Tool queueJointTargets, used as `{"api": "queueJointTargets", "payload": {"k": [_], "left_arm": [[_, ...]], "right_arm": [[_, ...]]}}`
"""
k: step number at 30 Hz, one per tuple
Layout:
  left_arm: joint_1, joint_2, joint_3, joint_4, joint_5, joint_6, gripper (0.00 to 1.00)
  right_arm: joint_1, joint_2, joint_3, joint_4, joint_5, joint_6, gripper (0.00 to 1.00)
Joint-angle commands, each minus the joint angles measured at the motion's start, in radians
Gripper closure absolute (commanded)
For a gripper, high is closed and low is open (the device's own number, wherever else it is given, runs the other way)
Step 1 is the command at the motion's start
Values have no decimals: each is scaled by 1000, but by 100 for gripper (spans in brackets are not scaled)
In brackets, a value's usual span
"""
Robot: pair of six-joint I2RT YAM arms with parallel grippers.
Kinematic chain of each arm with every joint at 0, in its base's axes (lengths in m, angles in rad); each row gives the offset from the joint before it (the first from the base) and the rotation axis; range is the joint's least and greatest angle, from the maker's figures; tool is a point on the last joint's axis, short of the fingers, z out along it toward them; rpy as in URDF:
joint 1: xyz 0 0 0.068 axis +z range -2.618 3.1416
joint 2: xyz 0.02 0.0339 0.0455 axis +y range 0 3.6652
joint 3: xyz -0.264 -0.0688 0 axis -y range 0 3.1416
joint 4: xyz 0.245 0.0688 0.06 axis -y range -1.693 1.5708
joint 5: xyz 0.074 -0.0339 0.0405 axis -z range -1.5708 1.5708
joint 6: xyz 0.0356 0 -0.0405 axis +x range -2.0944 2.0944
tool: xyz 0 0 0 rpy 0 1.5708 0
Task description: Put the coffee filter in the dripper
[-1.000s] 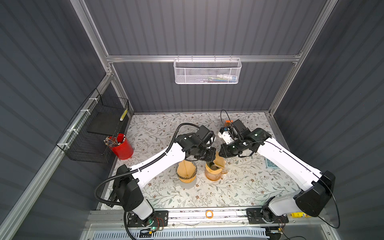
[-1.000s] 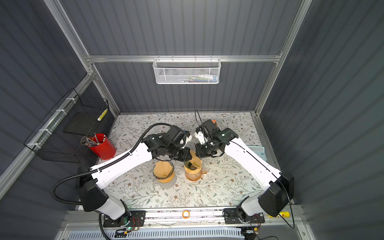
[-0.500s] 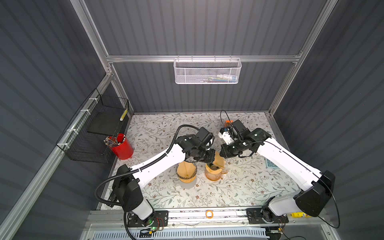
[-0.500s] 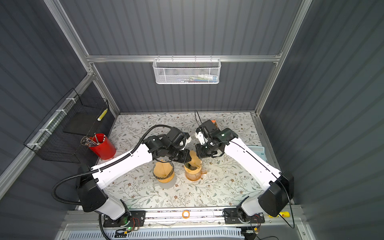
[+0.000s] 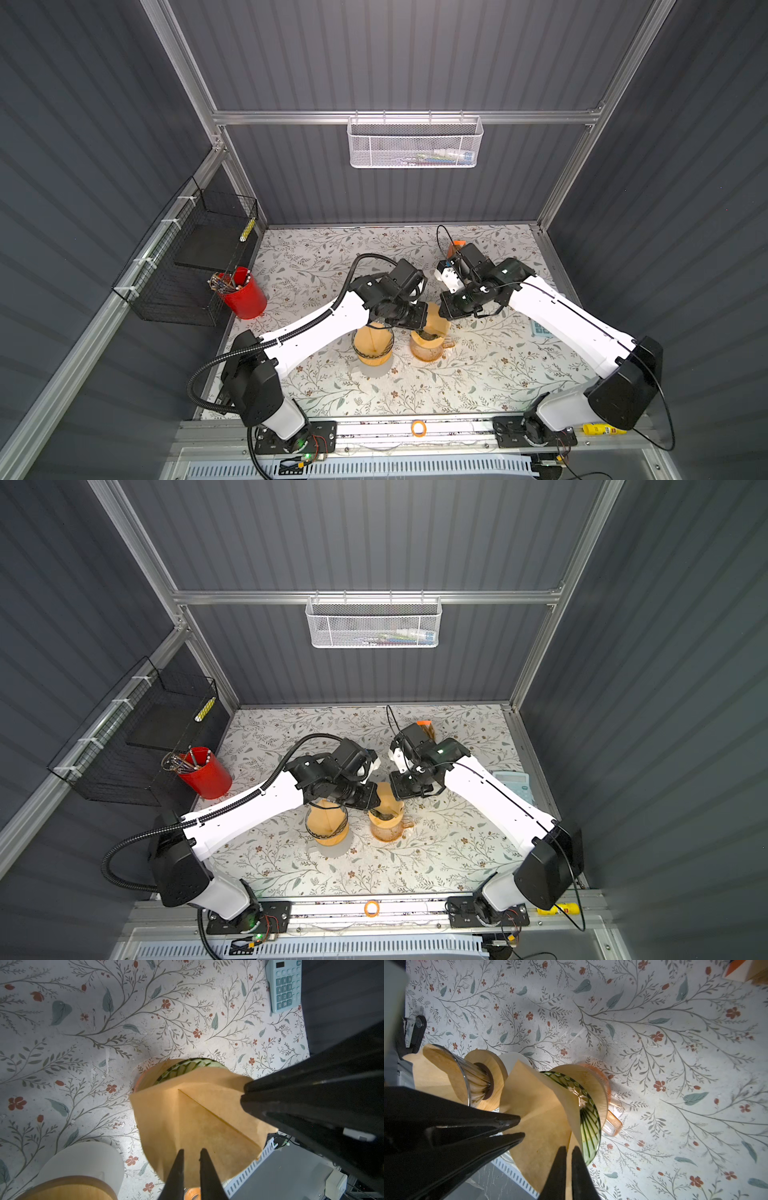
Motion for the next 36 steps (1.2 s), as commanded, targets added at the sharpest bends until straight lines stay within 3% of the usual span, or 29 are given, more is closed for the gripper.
{"api": "queueJointTargets", "payload": {"k": [1, 36], "left_arm": [[-2, -15, -13, 2, -6, -8, 84], [-2, -4, -58, 45, -32, 0, 85]], "right_arm": [[7, 12, -14, 4, 13, -4, 89], [20, 48, -45, 40, 20, -1, 89]]}}
